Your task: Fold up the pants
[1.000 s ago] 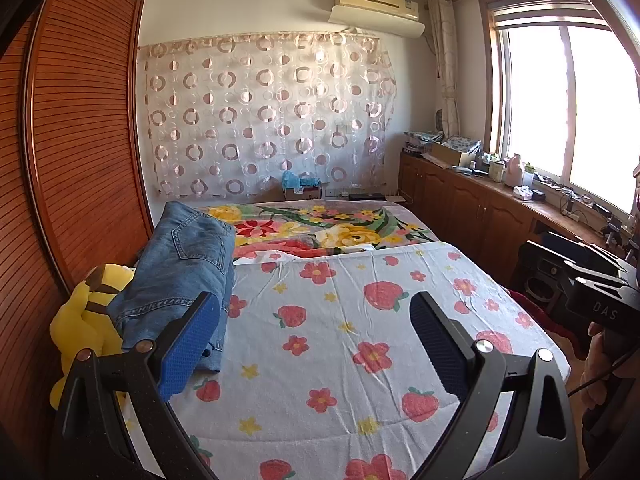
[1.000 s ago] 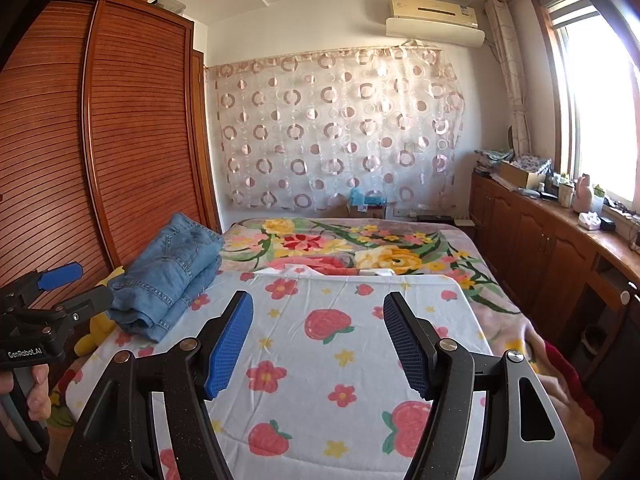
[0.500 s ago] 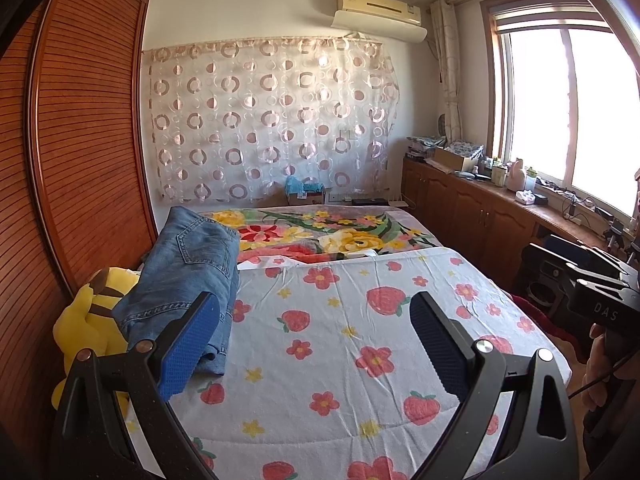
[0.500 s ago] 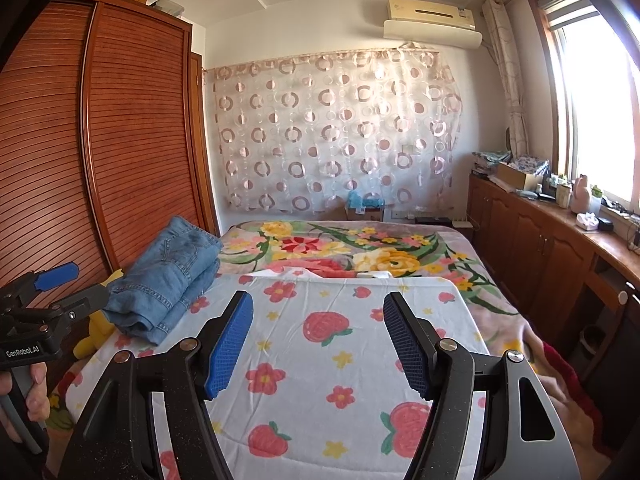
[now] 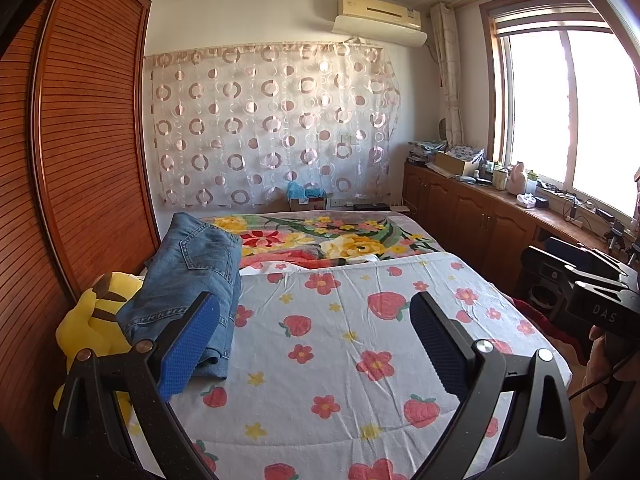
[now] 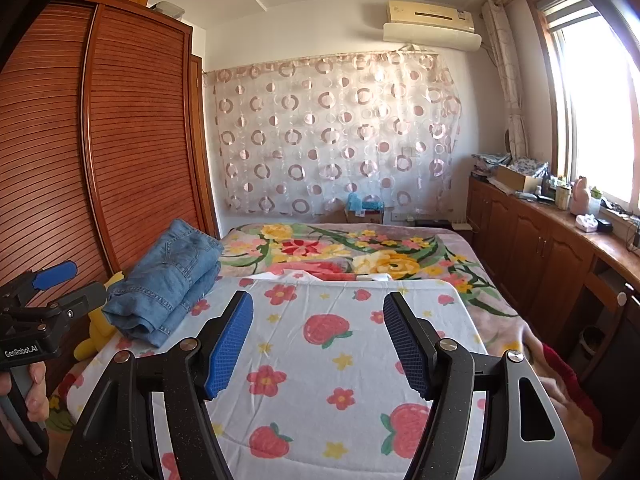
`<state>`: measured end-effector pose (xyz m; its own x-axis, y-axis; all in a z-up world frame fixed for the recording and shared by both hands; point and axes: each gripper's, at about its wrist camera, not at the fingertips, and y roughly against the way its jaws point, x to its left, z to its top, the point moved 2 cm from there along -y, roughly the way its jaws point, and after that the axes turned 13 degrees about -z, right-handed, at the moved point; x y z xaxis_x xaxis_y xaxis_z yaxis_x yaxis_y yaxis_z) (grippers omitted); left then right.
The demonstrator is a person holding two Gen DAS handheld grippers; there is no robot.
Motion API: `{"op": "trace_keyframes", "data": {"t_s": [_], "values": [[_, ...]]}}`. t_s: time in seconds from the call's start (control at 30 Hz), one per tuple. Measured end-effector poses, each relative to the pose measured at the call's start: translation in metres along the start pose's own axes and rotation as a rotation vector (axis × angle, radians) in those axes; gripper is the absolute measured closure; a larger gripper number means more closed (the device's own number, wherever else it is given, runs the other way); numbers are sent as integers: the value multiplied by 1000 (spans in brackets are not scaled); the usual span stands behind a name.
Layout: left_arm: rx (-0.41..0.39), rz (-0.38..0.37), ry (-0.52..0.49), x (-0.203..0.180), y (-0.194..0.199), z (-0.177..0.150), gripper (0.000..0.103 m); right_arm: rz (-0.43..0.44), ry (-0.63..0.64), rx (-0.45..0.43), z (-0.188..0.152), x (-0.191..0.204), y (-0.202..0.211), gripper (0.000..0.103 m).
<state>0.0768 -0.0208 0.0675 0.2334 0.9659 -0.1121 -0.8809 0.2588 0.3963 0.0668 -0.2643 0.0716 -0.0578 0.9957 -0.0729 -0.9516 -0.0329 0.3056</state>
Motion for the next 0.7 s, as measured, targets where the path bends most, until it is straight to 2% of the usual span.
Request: {"op": "trace_keyframes", "data": {"t_s": [0.7], "values": [[-2,0,-1,0,0,-1,7,-1,-7,-3,0,1,1,33]]}}
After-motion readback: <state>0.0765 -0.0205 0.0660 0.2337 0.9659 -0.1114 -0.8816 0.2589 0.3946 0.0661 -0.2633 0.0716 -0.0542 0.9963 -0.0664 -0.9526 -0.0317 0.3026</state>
